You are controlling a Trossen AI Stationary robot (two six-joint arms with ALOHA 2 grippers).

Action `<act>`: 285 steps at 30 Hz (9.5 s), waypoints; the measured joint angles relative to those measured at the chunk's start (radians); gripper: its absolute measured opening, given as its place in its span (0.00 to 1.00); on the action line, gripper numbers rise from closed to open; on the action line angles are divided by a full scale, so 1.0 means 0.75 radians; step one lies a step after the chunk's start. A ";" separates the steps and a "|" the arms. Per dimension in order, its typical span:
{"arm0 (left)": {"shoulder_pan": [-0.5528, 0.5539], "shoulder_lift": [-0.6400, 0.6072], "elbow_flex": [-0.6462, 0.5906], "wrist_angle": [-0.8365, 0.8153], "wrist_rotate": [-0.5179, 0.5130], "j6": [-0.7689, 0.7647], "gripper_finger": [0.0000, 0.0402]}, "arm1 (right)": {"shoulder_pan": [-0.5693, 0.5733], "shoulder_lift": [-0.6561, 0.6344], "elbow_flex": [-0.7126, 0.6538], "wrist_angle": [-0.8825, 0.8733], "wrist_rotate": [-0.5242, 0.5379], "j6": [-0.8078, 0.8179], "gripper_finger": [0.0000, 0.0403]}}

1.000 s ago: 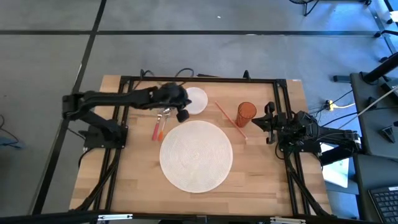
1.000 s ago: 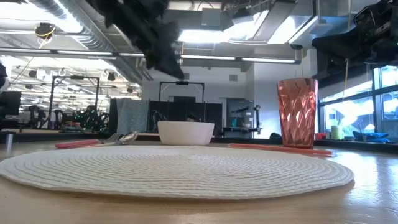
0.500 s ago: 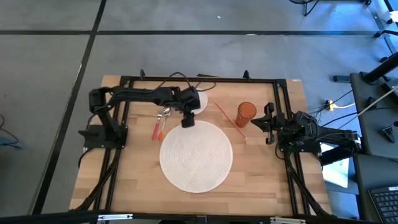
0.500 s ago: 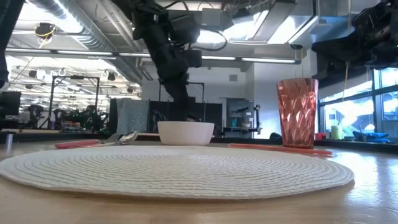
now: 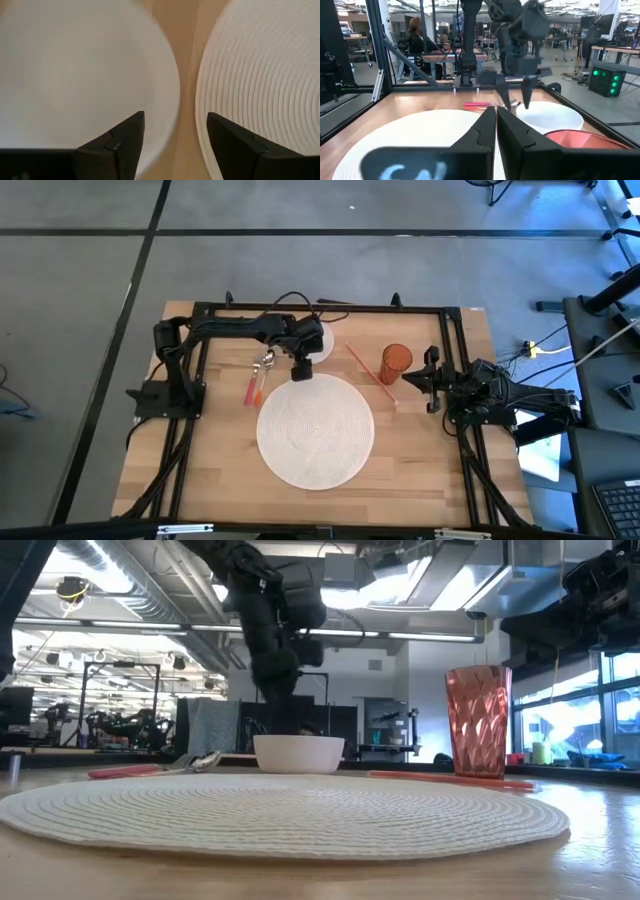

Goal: Pick & Place Utensil
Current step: Put the white bowl on top of the white mat, then put the orange spoon into the white bowl

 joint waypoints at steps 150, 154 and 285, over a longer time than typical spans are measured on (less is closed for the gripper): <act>-0.856 -0.178 0.154 -0.194 -0.351 -0.143 0.17 | 0.001 0.001 0.000 -0.050 -0.036 0.166 0.04; -0.756 -0.457 -0.204 0.083 -0.333 -0.209 0.08 | 0.001 0.000 0.000 -0.050 -0.036 0.197 0.04; -0.494 -0.288 -0.054 -0.282 -0.513 -0.603 0.01 | 0.000 0.000 0.000 0.080 -0.056 0.029 0.04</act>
